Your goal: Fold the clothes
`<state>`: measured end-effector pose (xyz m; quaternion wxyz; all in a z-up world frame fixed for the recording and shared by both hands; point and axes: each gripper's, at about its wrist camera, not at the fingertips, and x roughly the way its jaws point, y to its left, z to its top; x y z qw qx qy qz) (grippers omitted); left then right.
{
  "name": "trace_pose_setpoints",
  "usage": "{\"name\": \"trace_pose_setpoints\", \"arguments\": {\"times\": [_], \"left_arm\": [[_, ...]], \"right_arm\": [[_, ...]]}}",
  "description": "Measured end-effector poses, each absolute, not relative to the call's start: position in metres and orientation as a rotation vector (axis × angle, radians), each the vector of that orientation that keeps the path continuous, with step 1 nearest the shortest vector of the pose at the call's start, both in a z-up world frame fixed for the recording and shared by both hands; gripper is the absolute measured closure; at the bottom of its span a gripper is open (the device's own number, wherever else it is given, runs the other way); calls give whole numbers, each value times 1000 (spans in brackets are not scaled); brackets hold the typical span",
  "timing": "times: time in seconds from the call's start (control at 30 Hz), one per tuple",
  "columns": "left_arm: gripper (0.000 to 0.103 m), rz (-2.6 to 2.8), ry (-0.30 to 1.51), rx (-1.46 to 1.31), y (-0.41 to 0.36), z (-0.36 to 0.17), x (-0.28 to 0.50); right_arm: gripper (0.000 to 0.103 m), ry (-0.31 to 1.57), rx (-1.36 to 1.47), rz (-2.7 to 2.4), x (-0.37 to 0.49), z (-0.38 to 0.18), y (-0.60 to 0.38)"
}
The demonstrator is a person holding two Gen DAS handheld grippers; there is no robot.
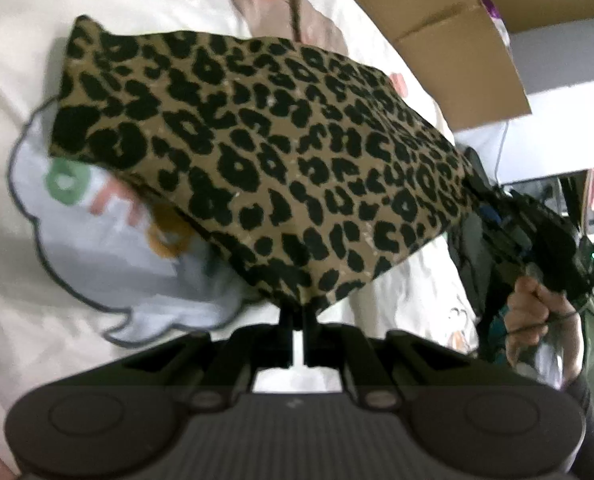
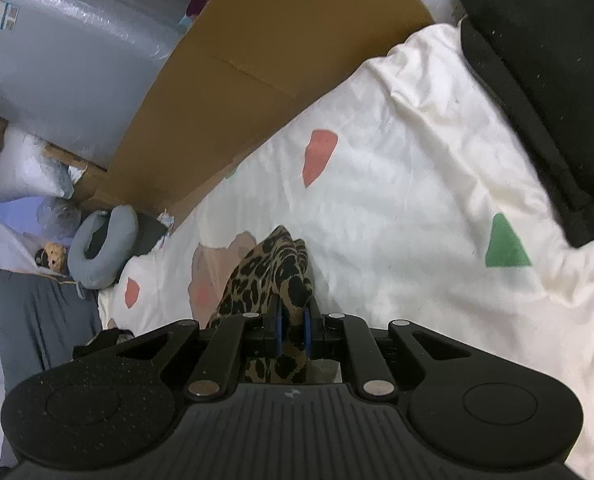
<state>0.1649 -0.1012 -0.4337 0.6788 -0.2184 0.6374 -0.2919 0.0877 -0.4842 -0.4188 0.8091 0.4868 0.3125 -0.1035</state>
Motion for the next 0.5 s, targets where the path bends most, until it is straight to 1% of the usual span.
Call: {"name": "trace_pose_setpoints", "arguments": {"times": [0.2, 0.37, 0.43, 0.47, 0.5], "left_arm": [[100, -686, 1453, -466, -95, -437, 159], [99, -700, 1465, -421, -88, -443, 158], [98, -714, 1484, -409, -85, -442, 160], [98, -724, 1497, -402, -84, -441, 161], [95, -749, 1502, -393, -85, -437, 161]], "right_arm": [[94, 679, 1034, -260, 86, -425, -493], [93, 734, 1035, -314, 82, -449, -497], [91, 746, 1042, -334, 77, -455, -499], [85, 750, 1043, -346, 75, -457, -500], [80, 755, 1046, -367, 72, -458, -501]]}}
